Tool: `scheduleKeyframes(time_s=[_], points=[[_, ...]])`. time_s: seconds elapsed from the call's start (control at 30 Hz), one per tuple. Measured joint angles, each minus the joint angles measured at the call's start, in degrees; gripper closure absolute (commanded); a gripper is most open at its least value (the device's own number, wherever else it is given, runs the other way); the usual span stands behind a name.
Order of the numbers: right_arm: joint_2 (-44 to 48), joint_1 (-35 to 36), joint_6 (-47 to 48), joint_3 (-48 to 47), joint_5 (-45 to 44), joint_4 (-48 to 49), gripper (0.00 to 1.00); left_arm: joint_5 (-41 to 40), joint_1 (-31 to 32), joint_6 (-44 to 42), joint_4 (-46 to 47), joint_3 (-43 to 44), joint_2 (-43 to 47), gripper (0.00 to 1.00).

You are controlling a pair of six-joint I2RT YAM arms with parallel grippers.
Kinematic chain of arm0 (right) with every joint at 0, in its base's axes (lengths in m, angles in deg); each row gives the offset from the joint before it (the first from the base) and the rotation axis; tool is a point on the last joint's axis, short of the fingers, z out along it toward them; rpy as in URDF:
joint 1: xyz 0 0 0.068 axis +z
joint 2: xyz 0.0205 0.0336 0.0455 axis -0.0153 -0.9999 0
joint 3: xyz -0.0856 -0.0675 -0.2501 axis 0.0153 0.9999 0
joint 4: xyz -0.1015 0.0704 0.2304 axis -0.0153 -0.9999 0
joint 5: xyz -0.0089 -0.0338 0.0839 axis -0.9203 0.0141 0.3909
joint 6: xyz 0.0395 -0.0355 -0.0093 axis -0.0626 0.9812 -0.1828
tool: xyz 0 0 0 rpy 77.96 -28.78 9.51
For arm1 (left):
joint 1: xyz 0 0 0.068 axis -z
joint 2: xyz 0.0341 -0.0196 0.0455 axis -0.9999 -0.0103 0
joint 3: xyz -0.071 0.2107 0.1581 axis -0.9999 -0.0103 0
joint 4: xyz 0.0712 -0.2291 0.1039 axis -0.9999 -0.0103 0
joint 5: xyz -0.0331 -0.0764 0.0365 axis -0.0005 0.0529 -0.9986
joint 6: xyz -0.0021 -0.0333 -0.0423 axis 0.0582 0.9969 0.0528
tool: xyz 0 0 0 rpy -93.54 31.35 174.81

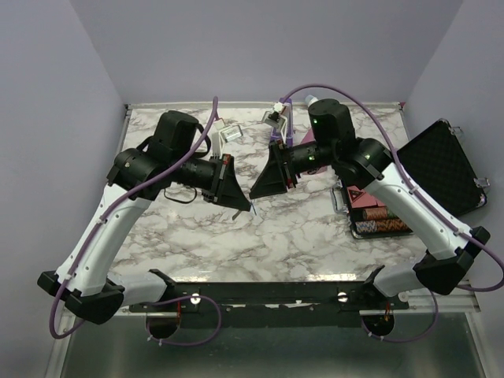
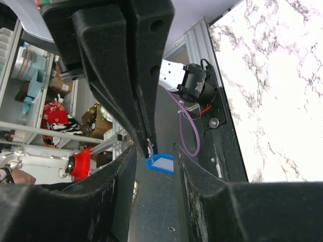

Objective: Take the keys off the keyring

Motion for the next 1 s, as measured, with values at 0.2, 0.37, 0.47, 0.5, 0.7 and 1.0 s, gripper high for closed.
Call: scheduleKeyframes(time_s=[0.2,0.37,0.47,0.5,0.7,1.0], points=[[-2.1,0.0,1.88,-2.12,0.22,-2.27,0.67,-0.04,0.0,0.0,0.61,-0.26,0.98,1.0],[-3.34,0.0,3.37,-3.82,1.73,-3.5,0.89,-0.31,-0.04,0.02,0.52,-0.26,0.85,1.0],[-3.43,0.02,3.74,-4.04,2.8,-3.52,0.94,-0.5,-0.04,0.0,0.37,-0.26,0.72,1.0],[-3.43,0.04,3.82,-4.04,3.02,-3.5,0.94,-0.48,-0.04,0.0,0.33,-0.26,0.7,1.0],[-3.48,0.0,4.13,-3.98,3.82,-3.54,0.99,-0.46,-0.02,0.28,0.37,-0.13,-0.02,1.0],[-2.67,-0.55,4.39,-1.79,3.8,-2.43,0.99,-1.05,0.0,2.36,0.61,-0.13,-1.07,1.0]])
